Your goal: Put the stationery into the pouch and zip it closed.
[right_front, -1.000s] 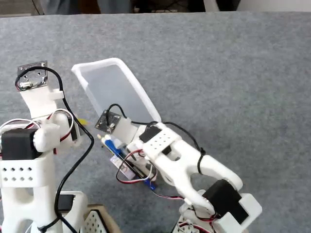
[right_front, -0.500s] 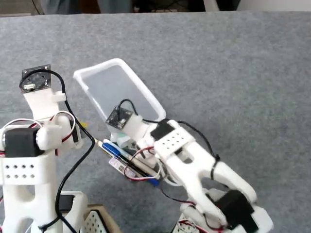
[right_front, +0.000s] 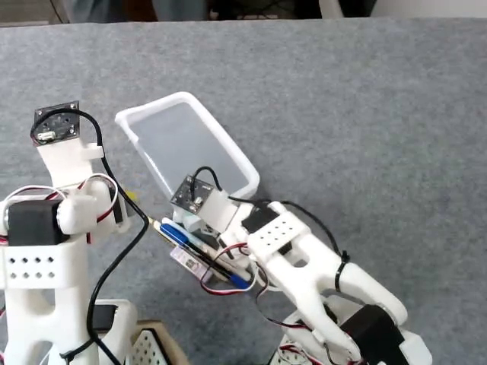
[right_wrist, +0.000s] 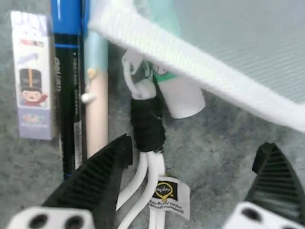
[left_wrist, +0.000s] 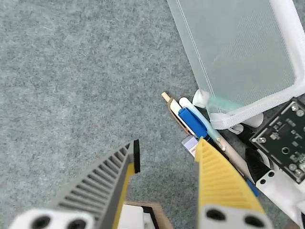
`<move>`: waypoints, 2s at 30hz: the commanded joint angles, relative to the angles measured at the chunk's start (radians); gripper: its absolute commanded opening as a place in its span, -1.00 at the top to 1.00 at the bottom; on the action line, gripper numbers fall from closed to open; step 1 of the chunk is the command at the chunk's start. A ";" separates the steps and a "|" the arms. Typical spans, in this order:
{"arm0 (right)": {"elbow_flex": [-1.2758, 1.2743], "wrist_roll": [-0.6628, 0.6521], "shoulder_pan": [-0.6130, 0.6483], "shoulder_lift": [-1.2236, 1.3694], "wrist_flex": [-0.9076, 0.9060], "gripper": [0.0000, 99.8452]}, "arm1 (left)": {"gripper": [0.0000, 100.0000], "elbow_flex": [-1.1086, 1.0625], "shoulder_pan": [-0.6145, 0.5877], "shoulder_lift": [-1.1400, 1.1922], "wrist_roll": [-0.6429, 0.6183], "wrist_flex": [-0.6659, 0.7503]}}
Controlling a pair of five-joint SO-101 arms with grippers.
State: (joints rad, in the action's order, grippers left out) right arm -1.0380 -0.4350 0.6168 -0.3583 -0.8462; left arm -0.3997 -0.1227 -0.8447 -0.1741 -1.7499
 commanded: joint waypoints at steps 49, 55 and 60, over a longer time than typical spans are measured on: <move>0.588 -0.031 -0.008 -0.377 -0.431 0.98 | 0.08 -0.090 -0.004 -0.015 0.000 0.031; 0.728 -0.029 0.046 -0.377 -0.537 0.98 | 0.06 -0.091 -0.004 -0.015 0.000 0.075; 0.783 -0.028 0.071 -0.375 -0.575 0.98 | 0.06 -0.087 -0.007 -0.015 -0.009 0.115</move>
State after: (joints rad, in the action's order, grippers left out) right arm -0.3153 -0.4626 0.6720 -0.7035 -1.4139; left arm -0.4948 -0.1258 -0.8447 -0.1726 -1.6686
